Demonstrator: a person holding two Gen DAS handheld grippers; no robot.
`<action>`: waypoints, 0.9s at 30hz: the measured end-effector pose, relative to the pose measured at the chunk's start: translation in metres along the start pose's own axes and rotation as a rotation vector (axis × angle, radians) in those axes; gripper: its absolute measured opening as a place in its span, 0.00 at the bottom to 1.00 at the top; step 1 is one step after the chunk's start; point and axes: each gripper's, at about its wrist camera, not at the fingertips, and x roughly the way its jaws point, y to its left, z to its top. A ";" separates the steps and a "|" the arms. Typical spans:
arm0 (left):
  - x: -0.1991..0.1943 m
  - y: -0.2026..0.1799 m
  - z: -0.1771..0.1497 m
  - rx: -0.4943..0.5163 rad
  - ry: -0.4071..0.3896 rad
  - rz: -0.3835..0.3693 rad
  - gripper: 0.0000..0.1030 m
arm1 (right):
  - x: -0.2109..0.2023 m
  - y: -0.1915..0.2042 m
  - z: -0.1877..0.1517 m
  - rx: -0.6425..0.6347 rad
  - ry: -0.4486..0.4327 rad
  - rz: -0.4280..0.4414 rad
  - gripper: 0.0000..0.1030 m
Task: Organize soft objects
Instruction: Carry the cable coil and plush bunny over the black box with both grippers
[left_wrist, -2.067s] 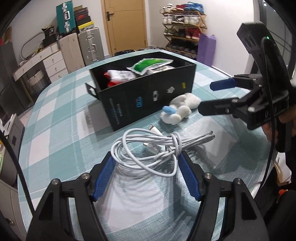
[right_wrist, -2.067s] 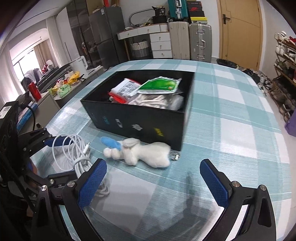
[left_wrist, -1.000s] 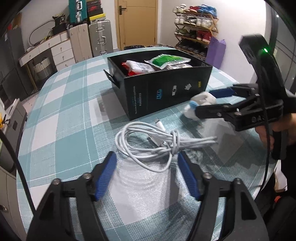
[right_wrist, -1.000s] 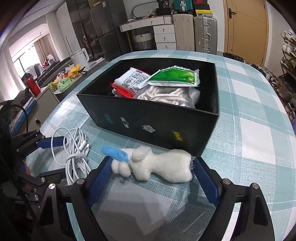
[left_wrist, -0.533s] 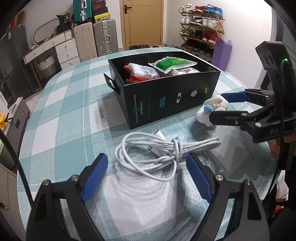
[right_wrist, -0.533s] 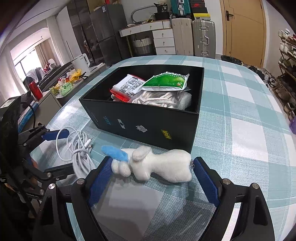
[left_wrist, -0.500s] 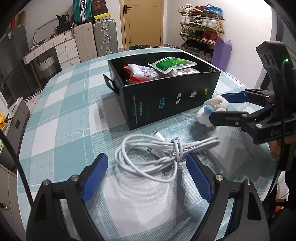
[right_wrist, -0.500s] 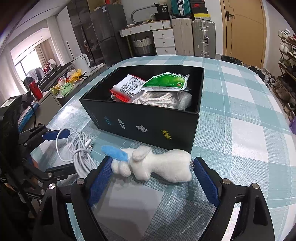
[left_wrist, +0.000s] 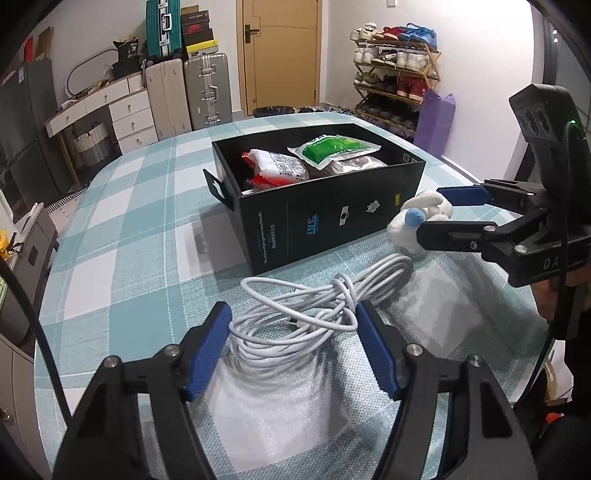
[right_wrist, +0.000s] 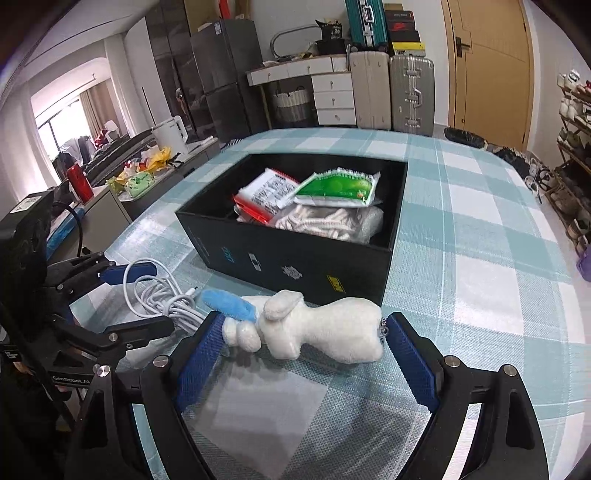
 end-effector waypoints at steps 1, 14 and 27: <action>-0.001 0.000 0.000 -0.002 -0.003 -0.002 0.66 | -0.003 0.001 0.000 -0.002 -0.008 -0.001 0.86; -0.021 0.008 0.007 -0.056 -0.078 -0.015 0.66 | -0.035 0.001 0.007 -0.006 -0.114 -0.005 0.86; -0.027 0.024 0.045 -0.141 -0.158 0.010 0.66 | -0.049 -0.003 0.023 -0.009 -0.178 -0.023 0.86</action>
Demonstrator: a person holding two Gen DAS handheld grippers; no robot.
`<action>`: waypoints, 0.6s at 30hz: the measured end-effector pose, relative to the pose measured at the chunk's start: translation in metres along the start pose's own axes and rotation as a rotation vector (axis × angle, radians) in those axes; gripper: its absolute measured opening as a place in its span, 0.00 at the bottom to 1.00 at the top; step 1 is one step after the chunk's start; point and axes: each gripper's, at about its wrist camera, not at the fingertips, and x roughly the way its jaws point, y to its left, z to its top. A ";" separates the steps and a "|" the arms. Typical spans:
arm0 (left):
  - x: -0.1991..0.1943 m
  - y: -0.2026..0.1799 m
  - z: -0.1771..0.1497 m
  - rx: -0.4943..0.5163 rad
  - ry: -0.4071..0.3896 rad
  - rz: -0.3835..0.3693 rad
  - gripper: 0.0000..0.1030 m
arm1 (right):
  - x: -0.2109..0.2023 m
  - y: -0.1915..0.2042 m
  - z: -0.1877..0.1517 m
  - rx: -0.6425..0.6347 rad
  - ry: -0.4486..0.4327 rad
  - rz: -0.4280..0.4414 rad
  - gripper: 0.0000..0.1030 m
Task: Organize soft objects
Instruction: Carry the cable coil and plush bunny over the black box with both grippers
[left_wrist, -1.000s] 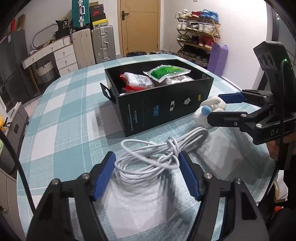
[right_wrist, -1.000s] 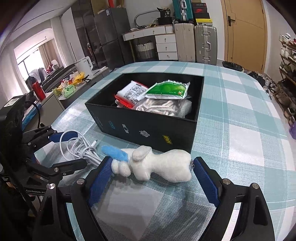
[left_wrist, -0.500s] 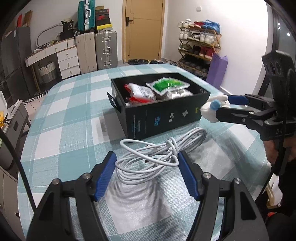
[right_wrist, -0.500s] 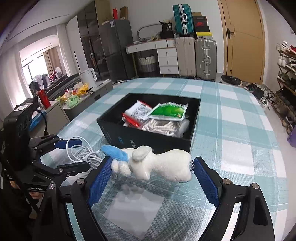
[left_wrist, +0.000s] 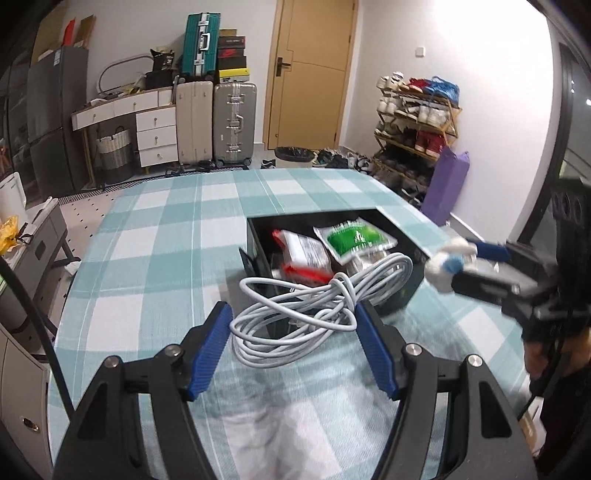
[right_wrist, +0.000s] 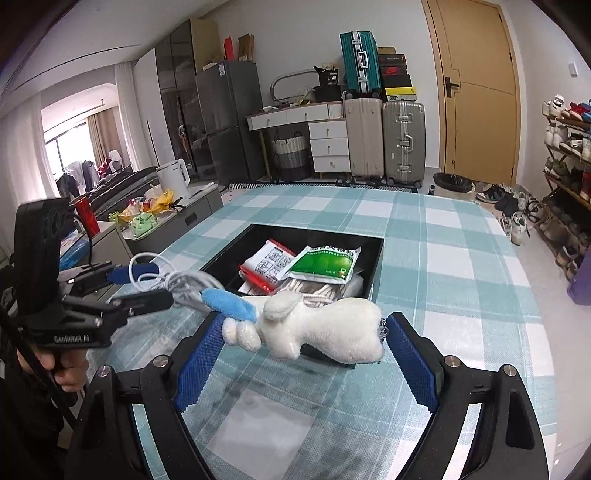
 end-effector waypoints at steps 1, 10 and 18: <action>0.002 0.000 0.004 -0.004 -0.004 0.002 0.66 | 0.001 0.000 0.001 -0.001 0.000 0.001 0.86; 0.024 -0.002 0.033 -0.013 -0.018 0.021 0.66 | 0.013 0.001 0.013 -0.017 0.003 0.009 0.86; 0.051 -0.008 0.048 -0.001 0.014 0.013 0.66 | 0.029 0.002 0.021 -0.039 0.026 0.018 0.86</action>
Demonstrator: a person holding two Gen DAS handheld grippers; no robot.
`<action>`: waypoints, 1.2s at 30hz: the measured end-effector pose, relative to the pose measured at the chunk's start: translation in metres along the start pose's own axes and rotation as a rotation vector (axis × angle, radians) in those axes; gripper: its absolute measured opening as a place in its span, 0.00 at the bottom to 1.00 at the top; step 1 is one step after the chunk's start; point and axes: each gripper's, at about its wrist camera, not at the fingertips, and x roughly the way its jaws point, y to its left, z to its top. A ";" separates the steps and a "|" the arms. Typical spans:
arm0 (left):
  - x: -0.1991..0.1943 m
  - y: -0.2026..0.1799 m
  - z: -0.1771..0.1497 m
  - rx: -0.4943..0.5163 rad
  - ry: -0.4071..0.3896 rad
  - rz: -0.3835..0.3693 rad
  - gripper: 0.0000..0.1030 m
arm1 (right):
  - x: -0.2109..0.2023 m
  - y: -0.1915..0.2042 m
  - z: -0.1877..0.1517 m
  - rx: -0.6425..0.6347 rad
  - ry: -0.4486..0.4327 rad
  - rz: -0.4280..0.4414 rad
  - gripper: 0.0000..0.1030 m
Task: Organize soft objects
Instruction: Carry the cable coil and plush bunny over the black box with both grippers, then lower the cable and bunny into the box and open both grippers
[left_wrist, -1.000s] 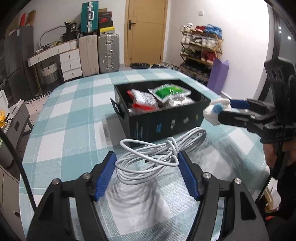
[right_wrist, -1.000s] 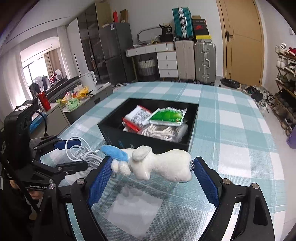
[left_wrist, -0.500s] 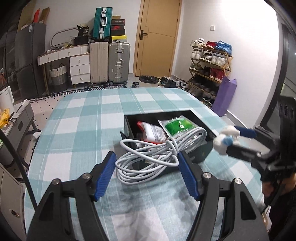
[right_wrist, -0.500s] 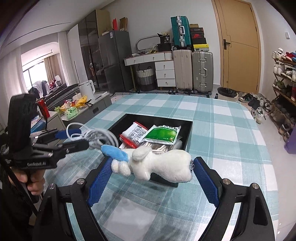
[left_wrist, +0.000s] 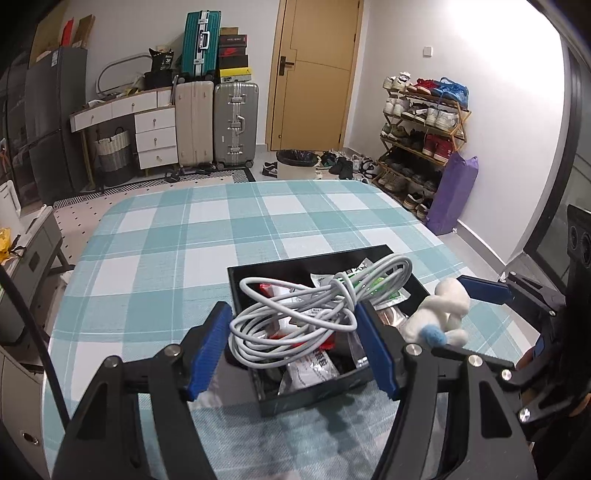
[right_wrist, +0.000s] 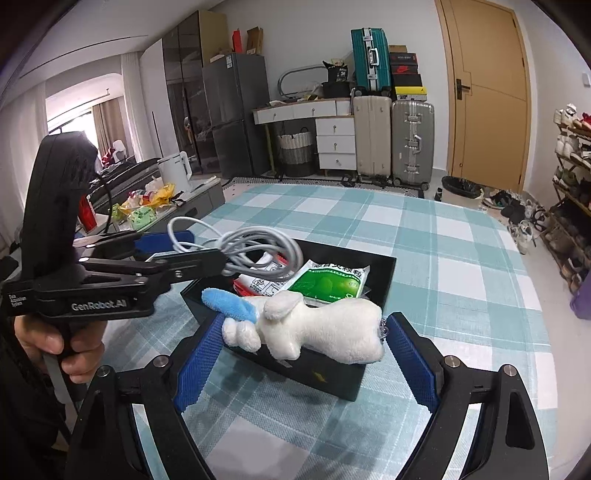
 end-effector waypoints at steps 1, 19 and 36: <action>0.002 0.000 0.001 0.000 0.004 -0.001 0.66 | 0.002 -0.001 0.002 0.000 0.003 0.000 0.86; 0.033 0.000 0.010 0.004 0.054 -0.030 0.66 | 0.042 -0.003 0.013 -0.071 0.054 -0.012 0.87; 0.033 0.003 0.010 -0.009 0.064 -0.076 0.68 | 0.052 -0.004 0.012 -0.090 0.054 -0.019 0.91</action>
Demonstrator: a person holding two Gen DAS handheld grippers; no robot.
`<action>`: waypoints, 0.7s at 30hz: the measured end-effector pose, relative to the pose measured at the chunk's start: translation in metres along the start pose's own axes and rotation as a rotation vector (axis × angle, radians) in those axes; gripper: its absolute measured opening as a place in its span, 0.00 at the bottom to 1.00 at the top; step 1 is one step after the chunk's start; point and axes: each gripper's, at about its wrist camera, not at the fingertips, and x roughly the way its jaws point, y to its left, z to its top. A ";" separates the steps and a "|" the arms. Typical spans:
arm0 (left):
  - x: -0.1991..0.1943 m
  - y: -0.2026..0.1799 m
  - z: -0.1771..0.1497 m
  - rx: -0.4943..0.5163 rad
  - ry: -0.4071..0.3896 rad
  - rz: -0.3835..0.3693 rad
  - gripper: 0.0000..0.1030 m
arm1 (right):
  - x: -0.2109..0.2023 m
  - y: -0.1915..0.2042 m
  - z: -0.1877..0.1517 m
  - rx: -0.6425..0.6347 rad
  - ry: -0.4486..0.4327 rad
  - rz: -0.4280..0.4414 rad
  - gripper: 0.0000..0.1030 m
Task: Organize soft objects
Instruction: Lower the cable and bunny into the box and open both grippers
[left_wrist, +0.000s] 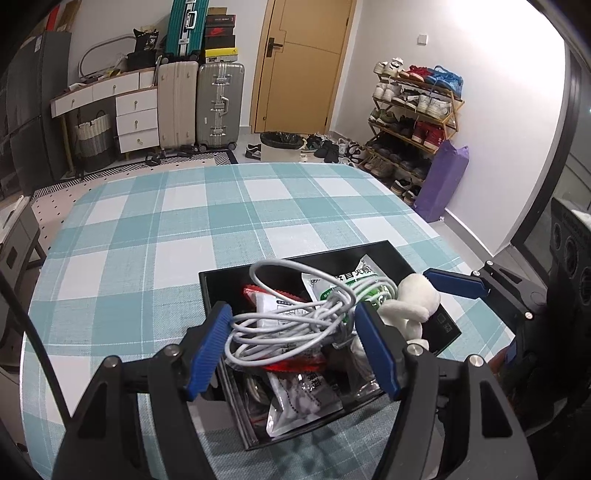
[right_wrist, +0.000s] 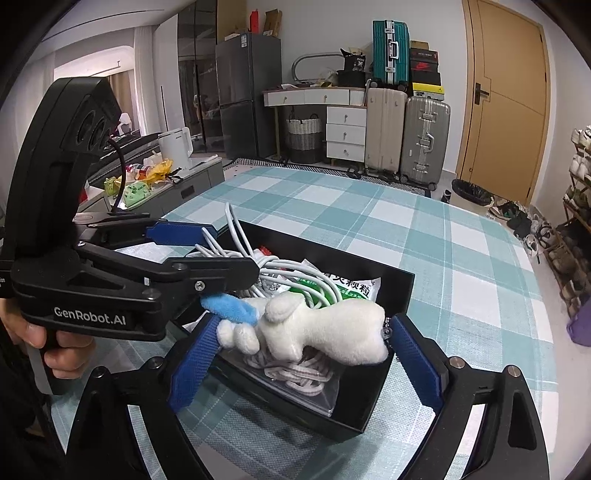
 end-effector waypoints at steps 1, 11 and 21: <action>-0.003 0.000 -0.001 0.000 -0.007 -0.001 0.69 | 0.000 0.000 -0.001 0.002 -0.002 -0.003 0.92; -0.031 0.002 -0.013 0.020 -0.067 0.054 0.97 | -0.025 -0.007 -0.014 0.050 -0.056 -0.012 0.99; -0.050 0.000 -0.035 0.040 -0.116 0.088 1.00 | -0.053 -0.010 -0.026 0.098 -0.130 -0.045 0.99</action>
